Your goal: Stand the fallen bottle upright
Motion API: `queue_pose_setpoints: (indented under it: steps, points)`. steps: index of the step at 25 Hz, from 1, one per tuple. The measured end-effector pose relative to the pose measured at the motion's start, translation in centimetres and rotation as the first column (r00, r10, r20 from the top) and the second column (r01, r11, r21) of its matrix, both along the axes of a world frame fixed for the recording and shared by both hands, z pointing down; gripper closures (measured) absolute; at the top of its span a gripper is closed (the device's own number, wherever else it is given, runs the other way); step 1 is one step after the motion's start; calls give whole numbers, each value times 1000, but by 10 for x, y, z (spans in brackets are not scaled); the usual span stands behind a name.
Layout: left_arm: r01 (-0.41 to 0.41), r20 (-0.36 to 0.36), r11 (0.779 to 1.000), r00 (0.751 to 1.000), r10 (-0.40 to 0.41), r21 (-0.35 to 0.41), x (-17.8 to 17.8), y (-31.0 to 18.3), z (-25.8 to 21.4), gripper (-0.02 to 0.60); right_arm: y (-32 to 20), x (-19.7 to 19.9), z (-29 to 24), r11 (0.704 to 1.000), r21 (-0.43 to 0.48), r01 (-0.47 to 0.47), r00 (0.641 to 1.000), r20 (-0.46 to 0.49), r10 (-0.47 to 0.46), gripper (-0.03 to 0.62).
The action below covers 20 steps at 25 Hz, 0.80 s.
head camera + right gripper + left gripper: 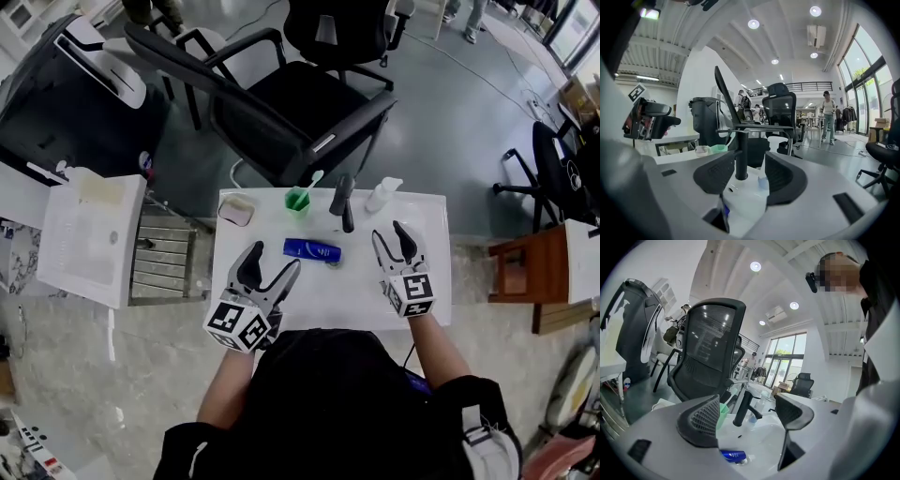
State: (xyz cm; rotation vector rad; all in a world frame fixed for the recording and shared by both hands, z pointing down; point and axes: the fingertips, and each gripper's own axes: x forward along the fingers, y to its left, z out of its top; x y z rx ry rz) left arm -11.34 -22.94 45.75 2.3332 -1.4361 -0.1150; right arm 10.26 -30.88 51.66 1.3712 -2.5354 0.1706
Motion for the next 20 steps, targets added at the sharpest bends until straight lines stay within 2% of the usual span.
queue_pose_setpoints:
  steps: [5, 10, 12, 15, 20]
  points:
    - [15, 9, 1000, 1000, -15, -11, -9, 13, 4, 192, 15, -14, 4, 999, -6, 52, 998, -30, -52, 387]
    - [54, 7, 998, 999, -54, -18, -22, 30, 5, 192, 40, -37, 36, 983, -99, 154, 983, -83, -162, 390]
    - [72, 7, 997, 997, -72, -26, -29, 37, 6, 192, 54, -57, 53, 962, -147, 231, 963, -107, -248, 390]
    - [102, 13, 994, 995, -102, -39, -40, 50, 7, 192, 72, -89, 82, 909, -233, 345, 909, -157, -385, 390]
    - [168, 27, 984, 986, -166, -58, -61, 73, 11, 192, 80, -127, 130, 828, -375, 417, 829, -218, -516, 383]
